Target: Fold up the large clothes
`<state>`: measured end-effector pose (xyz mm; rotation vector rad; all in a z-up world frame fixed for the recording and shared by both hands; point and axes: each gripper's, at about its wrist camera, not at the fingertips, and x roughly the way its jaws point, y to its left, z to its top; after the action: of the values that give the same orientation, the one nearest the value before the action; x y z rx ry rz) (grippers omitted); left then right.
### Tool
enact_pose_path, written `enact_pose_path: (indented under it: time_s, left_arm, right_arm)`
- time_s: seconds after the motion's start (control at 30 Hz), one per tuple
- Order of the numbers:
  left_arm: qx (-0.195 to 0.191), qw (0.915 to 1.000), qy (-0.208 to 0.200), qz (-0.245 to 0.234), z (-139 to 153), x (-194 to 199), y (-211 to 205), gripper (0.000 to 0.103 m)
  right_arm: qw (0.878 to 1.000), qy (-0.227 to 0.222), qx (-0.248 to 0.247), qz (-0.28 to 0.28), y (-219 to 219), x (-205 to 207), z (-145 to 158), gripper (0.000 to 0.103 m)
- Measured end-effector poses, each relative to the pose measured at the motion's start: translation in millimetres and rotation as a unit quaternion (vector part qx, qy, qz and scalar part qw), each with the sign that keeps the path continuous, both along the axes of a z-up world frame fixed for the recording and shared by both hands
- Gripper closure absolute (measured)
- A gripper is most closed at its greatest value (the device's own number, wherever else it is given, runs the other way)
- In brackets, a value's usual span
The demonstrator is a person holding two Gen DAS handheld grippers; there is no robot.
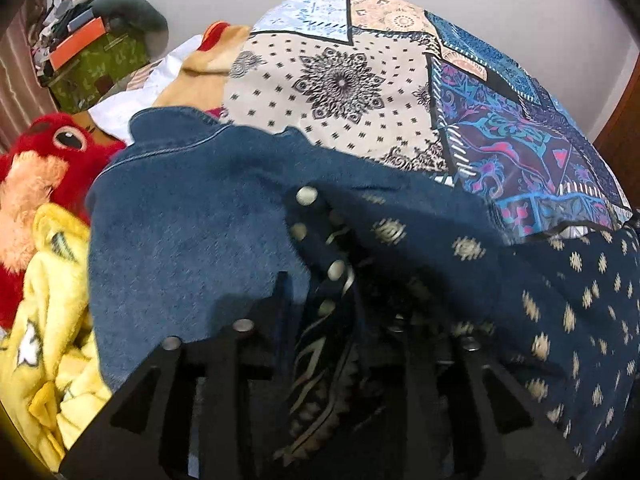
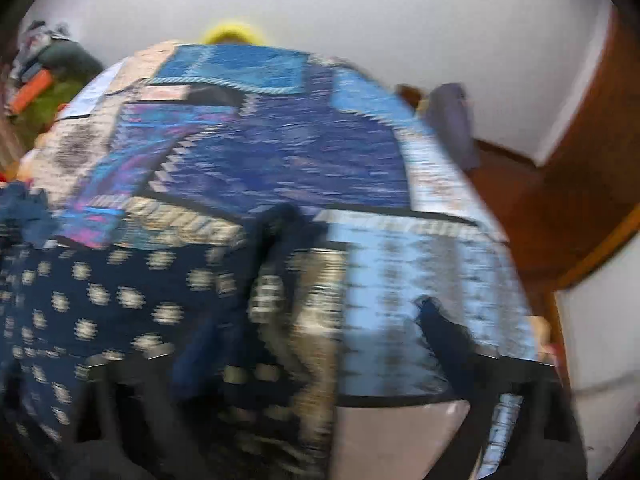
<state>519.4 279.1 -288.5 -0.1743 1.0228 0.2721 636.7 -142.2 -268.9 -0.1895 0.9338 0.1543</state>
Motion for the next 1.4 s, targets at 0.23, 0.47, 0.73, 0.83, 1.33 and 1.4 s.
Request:
enact_pose_path:
  time_s: [0.23,0.47,0.73,0.83,1.33,1.4]
  left_arm:
    - [0.061,0.9976,0.03,-0.01,27.3,-34.8,-9.9,0.035]
    - [0.037,0.999,-0.011,-0.022,85.0,-94.0,-24.0,0.03]
    - [0.003,0.9964,-0.033,-0.078,132.4,-177.1,-47.1,0.008]
    - [-0.016,0.9951,-0.042,-0.088,135.2,-213.1,-54.8,0.006]
    - [-0.163,0.9788,0.092,-0.082,-8.2,-313.3,-79.8,0.006]
    - [-0.197,0.972,0.098,-0.082,-23.0,-318.4,-85.4,0.006]
  right_arm:
    - [0.993,0.061,0.099,-0.016,-40.3,-32.6,30.5,0.004]
    - [0.995,0.027,0.099,0.017,-54.9,-119.4,98.6,0.004]
    - [0.994,-0.022,0.082,0.065,-72.9,-229.1,151.1,0.004]
    - [0.993,-0.019,0.088,0.07,-80.6,-264.4,147.9,0.004]
    - [0.978,0.155,0.13,0.057,-92.0,-348.3,8.5,0.004]
    - [0.977,0.149,0.143,0.053,-92.5,-352.1,2.4,0.004]
